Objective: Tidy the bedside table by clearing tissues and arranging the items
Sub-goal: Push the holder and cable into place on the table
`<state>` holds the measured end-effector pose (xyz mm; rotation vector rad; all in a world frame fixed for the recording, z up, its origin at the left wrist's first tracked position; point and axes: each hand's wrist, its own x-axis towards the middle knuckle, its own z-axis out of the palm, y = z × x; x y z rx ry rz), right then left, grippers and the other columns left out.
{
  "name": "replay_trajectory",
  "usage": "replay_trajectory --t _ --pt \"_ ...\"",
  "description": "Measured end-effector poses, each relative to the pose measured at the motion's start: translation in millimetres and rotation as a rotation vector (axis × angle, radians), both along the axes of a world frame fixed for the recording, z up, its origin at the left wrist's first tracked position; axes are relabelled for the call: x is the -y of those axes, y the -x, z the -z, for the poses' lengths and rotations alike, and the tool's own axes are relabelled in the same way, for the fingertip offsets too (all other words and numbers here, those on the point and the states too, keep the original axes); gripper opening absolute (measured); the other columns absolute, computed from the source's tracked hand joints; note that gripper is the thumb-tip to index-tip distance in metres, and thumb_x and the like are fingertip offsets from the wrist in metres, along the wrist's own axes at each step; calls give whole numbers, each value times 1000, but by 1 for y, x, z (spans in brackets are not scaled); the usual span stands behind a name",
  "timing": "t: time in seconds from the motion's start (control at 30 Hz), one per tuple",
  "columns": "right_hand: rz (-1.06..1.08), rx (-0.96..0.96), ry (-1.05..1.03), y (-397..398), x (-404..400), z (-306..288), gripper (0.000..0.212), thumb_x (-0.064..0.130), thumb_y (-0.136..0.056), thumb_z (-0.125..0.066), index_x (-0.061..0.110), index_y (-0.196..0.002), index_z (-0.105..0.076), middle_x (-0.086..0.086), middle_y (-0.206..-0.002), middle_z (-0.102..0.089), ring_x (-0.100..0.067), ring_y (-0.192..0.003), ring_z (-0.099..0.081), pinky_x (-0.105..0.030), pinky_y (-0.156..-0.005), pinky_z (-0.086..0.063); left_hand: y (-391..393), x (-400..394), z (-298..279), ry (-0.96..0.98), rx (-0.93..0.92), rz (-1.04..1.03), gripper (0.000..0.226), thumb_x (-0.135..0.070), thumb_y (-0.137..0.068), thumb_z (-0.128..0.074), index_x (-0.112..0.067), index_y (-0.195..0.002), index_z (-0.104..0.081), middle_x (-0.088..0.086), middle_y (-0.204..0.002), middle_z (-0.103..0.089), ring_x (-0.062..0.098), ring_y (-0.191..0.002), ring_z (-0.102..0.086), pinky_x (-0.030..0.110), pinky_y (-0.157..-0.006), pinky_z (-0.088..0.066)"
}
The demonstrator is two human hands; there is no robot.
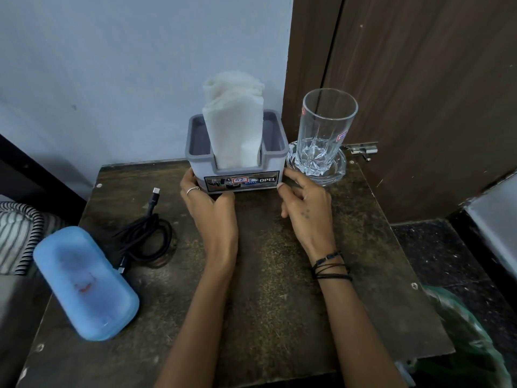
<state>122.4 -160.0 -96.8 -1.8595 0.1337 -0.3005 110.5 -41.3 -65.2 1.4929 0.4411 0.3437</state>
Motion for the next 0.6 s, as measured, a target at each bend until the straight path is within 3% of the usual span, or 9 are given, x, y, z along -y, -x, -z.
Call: replay_trajectory --t 0.1,0.2,0.4,0.5,0.6 --pt "22 5 -7 0 1 1 33 19 -87 -55 14 -120 -61 12 -39 -53 0 -40 -47 -16 -59 -44 2 0 -2 0 -2 9 68 0 -64 -47 -11 -130 -36 19 -125 -47 30 -114 -49 55 -100 -40" --pt "42 10 -5 0 1 2 33 18 -88 -54 14 -120 -61 13 -38 -53 2 -40 -47 -7 -54 -41 2 2 -3 -26 -18 27 71 -7 -61 -49 -15 -130 -35 14 -127 -47 26 -115 -49 51 -100 -41" --pt "152 19 -34 6 -8 -5 29 16 -89 -55 14 -117 -61 11 -38 -51 4 -39 -48 -4 -48 -37 9 0 -9 -111 -77 64 61 1 -81 -53 -12 -136 -30 8 -134 -39 22 -120 -47 41 -106 -38" --pt "257 99 -75 20 -21 -14 21 17 -90 -55 15 -110 -62 10 -48 -51 2 -41 -49 -6 -48 -37 21 -5 -24 -155 -131 -19 51 -9 -85 -56 -11 -132 -38 3 -130 -37 16 -105 -51 36 -96 -43" --pt "142 209 26 37 -42 -27 15 21 -89 -55 23 -99 -66 7 -51 -55 -3 -47 -51 -19 -52 -43 31 -25 -43 -505 -169 39 28 -15 -86 -54 -13 -115 -55 5 -119 -55 18 -97 -54 27 -80 -39"
